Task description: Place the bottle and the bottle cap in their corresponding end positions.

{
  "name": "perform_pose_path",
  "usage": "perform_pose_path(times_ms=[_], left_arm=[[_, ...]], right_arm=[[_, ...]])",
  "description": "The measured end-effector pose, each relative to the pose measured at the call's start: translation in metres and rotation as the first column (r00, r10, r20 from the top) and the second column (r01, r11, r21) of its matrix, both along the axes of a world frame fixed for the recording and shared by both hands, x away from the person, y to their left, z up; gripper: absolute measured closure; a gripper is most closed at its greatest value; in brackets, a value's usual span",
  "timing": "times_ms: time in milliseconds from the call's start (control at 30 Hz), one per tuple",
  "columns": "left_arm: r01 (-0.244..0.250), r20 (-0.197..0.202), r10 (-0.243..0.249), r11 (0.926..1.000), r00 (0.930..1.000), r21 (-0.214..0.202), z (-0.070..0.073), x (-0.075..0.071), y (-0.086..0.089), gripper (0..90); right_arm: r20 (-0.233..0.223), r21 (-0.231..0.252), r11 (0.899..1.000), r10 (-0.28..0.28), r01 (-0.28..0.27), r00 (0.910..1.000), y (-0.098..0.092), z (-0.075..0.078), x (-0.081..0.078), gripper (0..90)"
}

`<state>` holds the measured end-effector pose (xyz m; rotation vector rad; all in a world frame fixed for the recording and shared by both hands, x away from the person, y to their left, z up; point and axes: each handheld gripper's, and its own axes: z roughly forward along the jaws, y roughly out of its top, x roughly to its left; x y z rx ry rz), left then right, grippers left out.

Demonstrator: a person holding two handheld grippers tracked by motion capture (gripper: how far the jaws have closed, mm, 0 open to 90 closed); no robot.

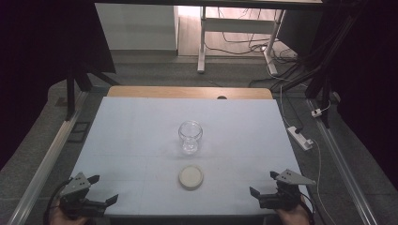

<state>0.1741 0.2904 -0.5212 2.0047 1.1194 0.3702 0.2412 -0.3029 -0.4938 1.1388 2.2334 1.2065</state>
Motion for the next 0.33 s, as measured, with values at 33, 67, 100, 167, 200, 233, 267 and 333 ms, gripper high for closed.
perform_pose_path(times_ms=[33, 67, 100, 167, 200, 233, 267, 333], left_arm=[[0.000, -0.006, 0.000, 1.0000, 1.0000, 0.006, -0.0005, -0.0006, 0.0004, 0.0], [-0.003, -0.005, 0.003, 1.0000, 1.0000, 0.005, -0.0005, -0.0013, 0.0007, 0.0], [-0.004, -0.003, 0.004, 1.0000, 1.0000, 0.006, -0.0004, -0.0019, 0.0009, 0.0], [-0.006, -0.011, 0.006, 0.9999, 0.9999, 0.012, -0.0010, -0.0019, 0.0008, 0.0], [-0.004, -0.014, 0.004, 0.9999, 0.9999, 0.012, -0.0011, -0.0017, 0.0007, 0.0], [-0.003, -0.018, 0.004, 0.9999, 0.9998, 0.013, -0.0013, -0.0012, 0.0008, 0.0], [-0.005, -0.022, 0.005, 0.9999, 0.9997, 0.013, -0.0015, -0.0007, 0.0007, 0.0], [-0.005, -0.026, 0.005, 1.0000, 0.9997, 0.006, -0.0014, 0.0000, 0.0009, 0.0]], right_arm=[[0.005, 0.000, 1.000, -0.002, 0.002, 1.0000, -0.0009, 0.0005, -0.0012, 0.0], [0.003, 0.003, 1.000, -0.004, 0.004, 1.0000, -0.0015, 0.0009, -0.0024, 0.0], [0.000, 0.003, 1.000, -0.009, 0.009, 1.0000, -0.0022, 0.0008, -0.0032, 0.0], [-0.003, 0.002, 1.000, -0.012, 0.012, 0.9999, -0.0026, 0.0010, -0.0048, 0.0], [-0.003, -0.001, 1.000, -0.012, 0.012, 0.9999, -0.0025, 0.0010, -0.0052, 0.0], [-0.004, -0.003, 1.000, -0.012, 0.012, 0.9999, -0.0022, 0.0010, -0.0053, 0.0], [-0.004, -0.004, 1.000, -0.012, 0.012, 0.9999, -0.0019, 0.0008, -0.0051, 0.0], [-0.008, -0.011, 1.000, -0.009, 0.009, 0.9999, -0.0015, 0.0006, -0.0047, 0.0]])
